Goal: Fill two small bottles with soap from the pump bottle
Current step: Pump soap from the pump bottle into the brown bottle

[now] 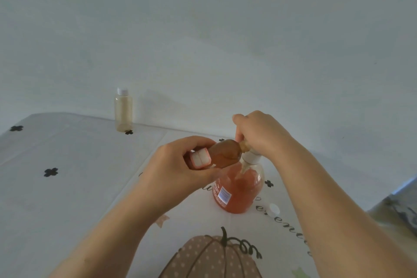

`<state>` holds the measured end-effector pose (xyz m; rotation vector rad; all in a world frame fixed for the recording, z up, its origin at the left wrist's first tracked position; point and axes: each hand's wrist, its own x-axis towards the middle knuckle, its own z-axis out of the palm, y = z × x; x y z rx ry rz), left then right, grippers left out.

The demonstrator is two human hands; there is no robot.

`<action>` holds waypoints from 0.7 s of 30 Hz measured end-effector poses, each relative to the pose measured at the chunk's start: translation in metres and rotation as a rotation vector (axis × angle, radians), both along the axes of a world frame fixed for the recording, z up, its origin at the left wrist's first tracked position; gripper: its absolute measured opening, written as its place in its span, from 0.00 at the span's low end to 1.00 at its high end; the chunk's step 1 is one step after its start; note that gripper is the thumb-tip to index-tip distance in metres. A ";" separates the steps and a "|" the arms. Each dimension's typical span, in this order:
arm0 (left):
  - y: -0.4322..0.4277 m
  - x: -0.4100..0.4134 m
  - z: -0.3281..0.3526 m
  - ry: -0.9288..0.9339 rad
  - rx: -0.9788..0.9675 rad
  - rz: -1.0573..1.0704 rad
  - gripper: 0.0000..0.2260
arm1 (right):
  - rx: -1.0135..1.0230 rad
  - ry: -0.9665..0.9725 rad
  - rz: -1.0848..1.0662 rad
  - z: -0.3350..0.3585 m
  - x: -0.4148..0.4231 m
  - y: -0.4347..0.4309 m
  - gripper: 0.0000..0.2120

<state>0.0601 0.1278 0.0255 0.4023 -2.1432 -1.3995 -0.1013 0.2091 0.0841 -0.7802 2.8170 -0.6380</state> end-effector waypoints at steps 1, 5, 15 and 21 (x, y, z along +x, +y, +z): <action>0.000 0.000 0.000 0.004 -0.003 0.001 0.14 | -0.002 -0.001 -0.002 0.000 0.000 0.000 0.15; 0.002 0.001 0.001 0.021 0.016 -0.002 0.14 | 0.045 0.011 -0.008 0.006 0.000 0.003 0.18; 0.003 0.001 0.001 0.049 0.027 -0.018 0.12 | 0.016 0.013 -0.038 0.012 0.002 0.000 0.21; 0.003 0.001 0.002 0.047 -0.023 0.006 0.13 | -0.052 -0.008 -0.046 0.000 0.000 0.001 0.18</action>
